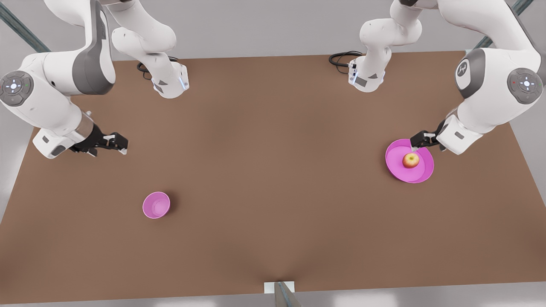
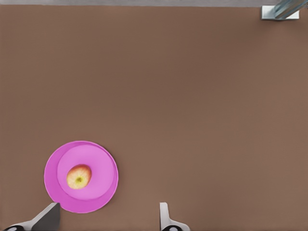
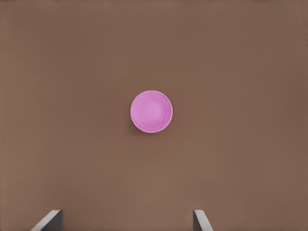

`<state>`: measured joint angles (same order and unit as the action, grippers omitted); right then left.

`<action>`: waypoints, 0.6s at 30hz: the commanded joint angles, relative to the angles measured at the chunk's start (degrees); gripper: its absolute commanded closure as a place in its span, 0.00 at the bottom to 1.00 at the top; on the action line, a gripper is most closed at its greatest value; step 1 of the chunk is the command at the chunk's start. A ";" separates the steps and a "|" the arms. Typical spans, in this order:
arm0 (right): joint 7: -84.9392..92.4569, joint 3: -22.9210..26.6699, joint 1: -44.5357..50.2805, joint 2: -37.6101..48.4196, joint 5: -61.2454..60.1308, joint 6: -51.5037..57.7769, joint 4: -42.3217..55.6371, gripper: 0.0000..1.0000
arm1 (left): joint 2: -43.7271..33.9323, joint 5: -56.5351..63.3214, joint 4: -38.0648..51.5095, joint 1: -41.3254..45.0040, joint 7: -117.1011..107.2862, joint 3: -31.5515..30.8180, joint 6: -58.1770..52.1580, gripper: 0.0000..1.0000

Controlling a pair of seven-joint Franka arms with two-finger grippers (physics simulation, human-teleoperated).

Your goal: Use the left arm to pick up the apple from the plate, transfer it to the gripper of the right arm, and then use the right arm to place it into the bowl

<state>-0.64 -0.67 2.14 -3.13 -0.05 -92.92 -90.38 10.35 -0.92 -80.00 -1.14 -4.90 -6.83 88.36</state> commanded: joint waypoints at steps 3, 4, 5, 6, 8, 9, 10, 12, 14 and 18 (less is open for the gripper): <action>-0.15 0.15 -0.56 0.14 -0.04 -0.16 0.55 0.00 | -0.15 0.22 -2.96 0.09 4.29 1.12 2.52 0.00; 0.20 0.23 -0.65 0.05 -0.04 -0.16 0.73 0.00 | -0.07 0.22 -6.20 0.09 3.94 2.87 4.18 0.00; 0.11 0.23 -0.56 0.05 -0.04 -0.16 0.73 0.00 | -0.33 -0.13 -13.77 0.09 3.76 5.42 10.51 0.00; 0.11 0.23 -0.56 -0.03 -0.04 -0.16 0.73 0.00 | -0.33 -0.13 -17.02 0.00 3.76 6.13 14.38 0.00; 0.20 0.32 -0.65 0.05 -0.04 -0.07 0.73 0.00 | -0.24 -0.31 -25.37 -0.27 3.93 8.50 24.04 0.00; 0.20 0.23 -0.65 0.05 -0.04 -0.07 0.73 0.00 | -0.24 -0.31 -28.00 -0.35 3.93 9.38 27.38 0.00; 0.29 0.23 -0.56 0.05 -0.04 -0.07 0.73 0.00 | -0.24 -0.31 -30.64 -0.27 4.11 10.34 30.37 0.00; 0.20 0.23 -0.56 0.14 -0.04 -0.07 0.73 0.00 | 0.02 -0.40 -36.00 -0.35 4.29 11.84 36.96 0.00; 0.29 0.23 -0.56 0.14 -0.04 -0.07 0.73 0.00 | 1.07 -0.40 -39.35 -0.44 4.29 12.89 40.93 0.00; 0.20 0.23 -0.56 0.14 -0.04 -0.07 0.64 0.00 | 1.78 -0.40 -44.19 -0.70 4.29 14.04 46.20 0.00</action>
<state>-0.53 -0.45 1.68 -3.04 -0.06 -93.02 -89.76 12.13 -1.36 -123.05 -1.97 -2.20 7.06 124.04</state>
